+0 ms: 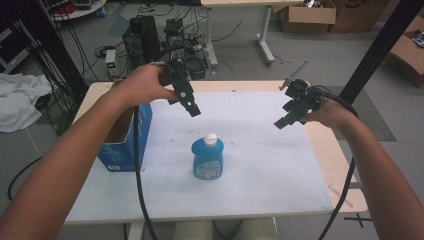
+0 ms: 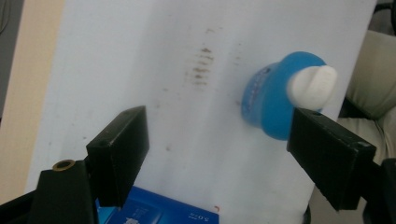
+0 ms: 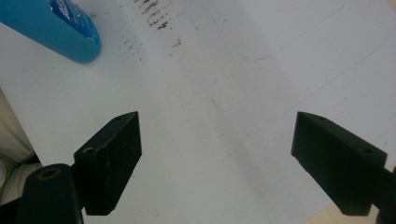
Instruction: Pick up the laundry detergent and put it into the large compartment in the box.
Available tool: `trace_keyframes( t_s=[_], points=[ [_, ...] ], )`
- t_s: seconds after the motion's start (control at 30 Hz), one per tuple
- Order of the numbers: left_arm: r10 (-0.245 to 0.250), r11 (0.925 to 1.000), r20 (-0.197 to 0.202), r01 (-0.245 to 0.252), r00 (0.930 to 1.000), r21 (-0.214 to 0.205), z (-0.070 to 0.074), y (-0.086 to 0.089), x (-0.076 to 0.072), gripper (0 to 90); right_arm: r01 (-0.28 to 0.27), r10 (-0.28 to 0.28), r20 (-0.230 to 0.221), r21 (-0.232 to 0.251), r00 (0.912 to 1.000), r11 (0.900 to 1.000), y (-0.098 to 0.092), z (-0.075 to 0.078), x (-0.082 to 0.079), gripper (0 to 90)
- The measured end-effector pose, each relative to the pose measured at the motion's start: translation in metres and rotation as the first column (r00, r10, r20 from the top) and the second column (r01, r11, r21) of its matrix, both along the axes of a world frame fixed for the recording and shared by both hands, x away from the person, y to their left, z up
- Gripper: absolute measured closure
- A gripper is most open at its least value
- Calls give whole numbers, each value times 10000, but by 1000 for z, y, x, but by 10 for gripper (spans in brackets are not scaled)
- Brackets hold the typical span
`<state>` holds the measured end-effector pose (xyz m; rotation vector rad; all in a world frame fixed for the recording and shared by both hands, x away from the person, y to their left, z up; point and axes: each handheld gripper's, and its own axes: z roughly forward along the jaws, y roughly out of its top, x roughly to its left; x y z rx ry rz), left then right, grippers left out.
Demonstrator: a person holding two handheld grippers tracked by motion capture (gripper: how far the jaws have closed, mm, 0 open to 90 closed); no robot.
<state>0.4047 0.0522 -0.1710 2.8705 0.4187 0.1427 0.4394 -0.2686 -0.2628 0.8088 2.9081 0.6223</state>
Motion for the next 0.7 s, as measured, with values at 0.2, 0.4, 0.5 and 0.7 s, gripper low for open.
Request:
trace_keyframes(
  t_s=[0.2, 0.4, 0.5, 0.7],
  points=[
    [-474, 9988, -8, 474, 9989, -90, -1, -9, -12, 215, -25, 24, -21, -11, 10000, 10000, 0, 0, -3, 162],
    [-1160, 9932, -180, 1161, 9931, 16, -4, -16, -23, 214, -13, 13, 9, 89, 10000, 10000, -3, -1, -4, 162],
    [-1437, 9896, -273, 1439, 9892, 38, -10, -21, -28, 214, 23, -23, 5, 64, 10000, 10000, -4, -1, -4, 162],
    [-1777, 9841, -421, 1777, 9832, -58, -16, -27, -33, 212, 94, -94, -23, 113, 10000, 9999, -5, -1, -6, 162]
  ],
)
